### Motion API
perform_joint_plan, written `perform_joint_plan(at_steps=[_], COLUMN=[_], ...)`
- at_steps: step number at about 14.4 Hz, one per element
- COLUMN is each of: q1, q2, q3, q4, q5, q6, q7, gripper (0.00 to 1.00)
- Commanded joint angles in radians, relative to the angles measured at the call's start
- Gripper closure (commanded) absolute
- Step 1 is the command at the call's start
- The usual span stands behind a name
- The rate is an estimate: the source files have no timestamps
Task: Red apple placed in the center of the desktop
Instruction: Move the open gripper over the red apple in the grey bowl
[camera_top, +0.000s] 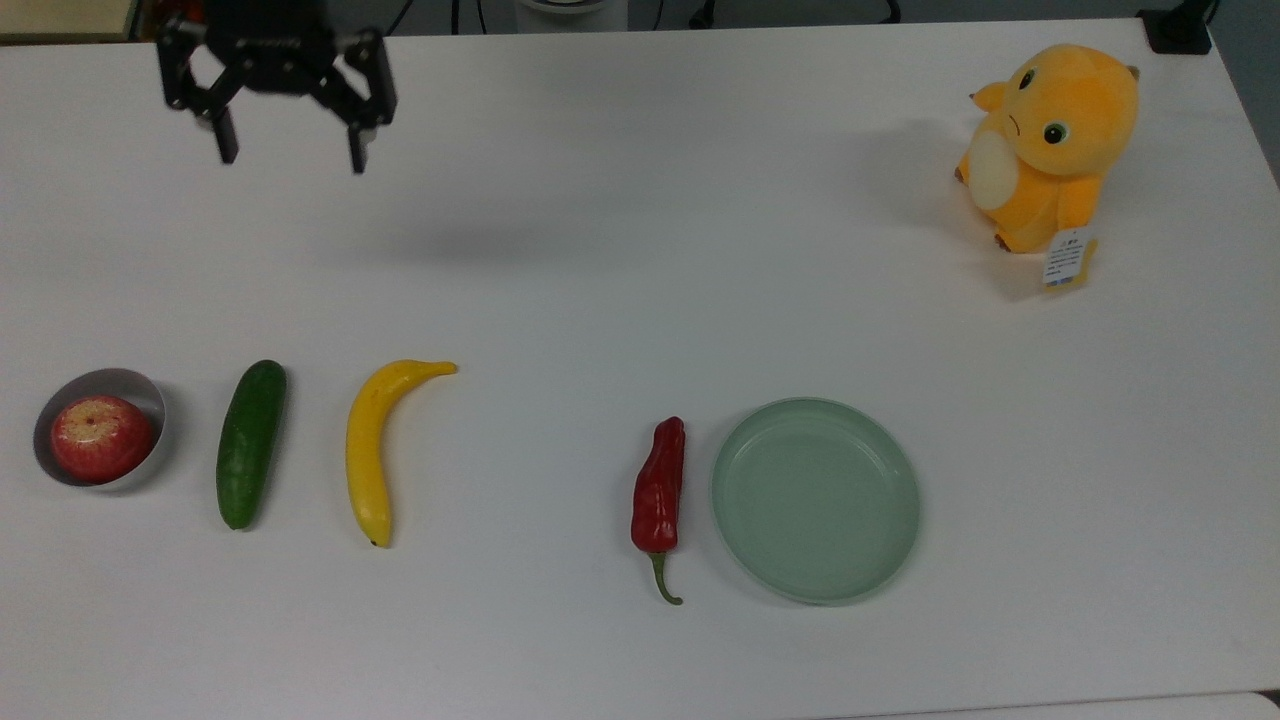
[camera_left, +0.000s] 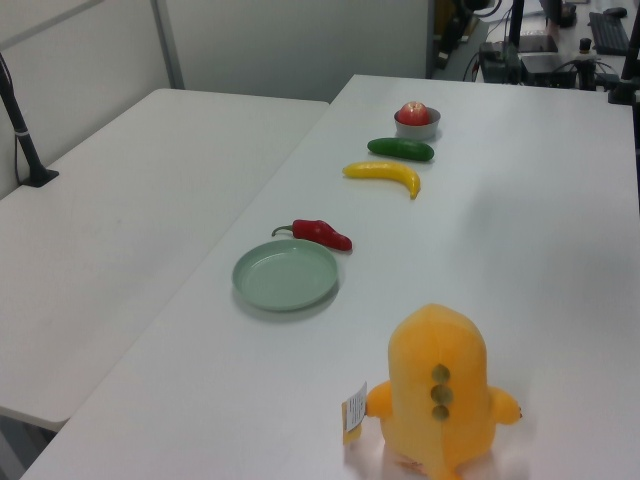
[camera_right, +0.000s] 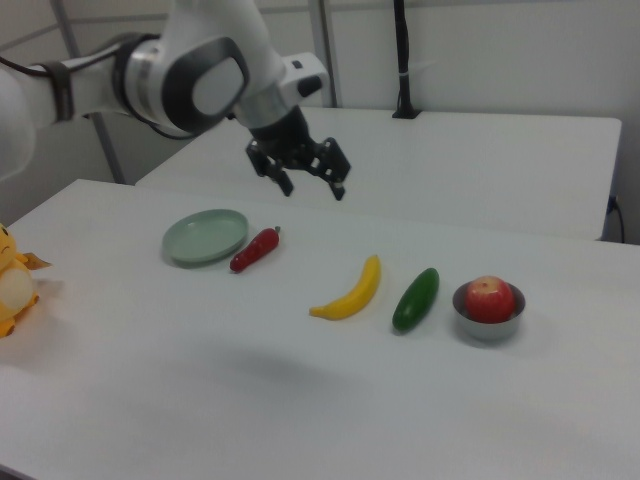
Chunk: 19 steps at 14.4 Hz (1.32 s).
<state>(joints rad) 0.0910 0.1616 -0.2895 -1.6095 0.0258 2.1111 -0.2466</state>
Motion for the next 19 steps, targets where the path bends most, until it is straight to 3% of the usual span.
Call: perform_joint_plan(at_steps=[1, 4, 11, 14, 17, 19], q1=[-0.066, -0.125, -0.197, -0.220, -0.307, -0.326], q2=[0.152, 0.237, 0.395, 0.470, 0.567, 0.601], q3=[-0.008, -0.007, 0.007, 0.013, 0.093, 0.104], q4=[0.118, 0.148, 0.167, 0.227, 0.287, 0.287], q5=[0.087, 0.157, 0.163, 0.207, 0.210, 0.210], q6=[0.075, 0.191, 0.467, 0.495, 0.600, 0.664], q7=[-0.078, -0.124, -0.138, -0.135, -0.131, -0.129], gripper=[0.00, 0.00, 0.00, 0.00, 0.00, 0.00])
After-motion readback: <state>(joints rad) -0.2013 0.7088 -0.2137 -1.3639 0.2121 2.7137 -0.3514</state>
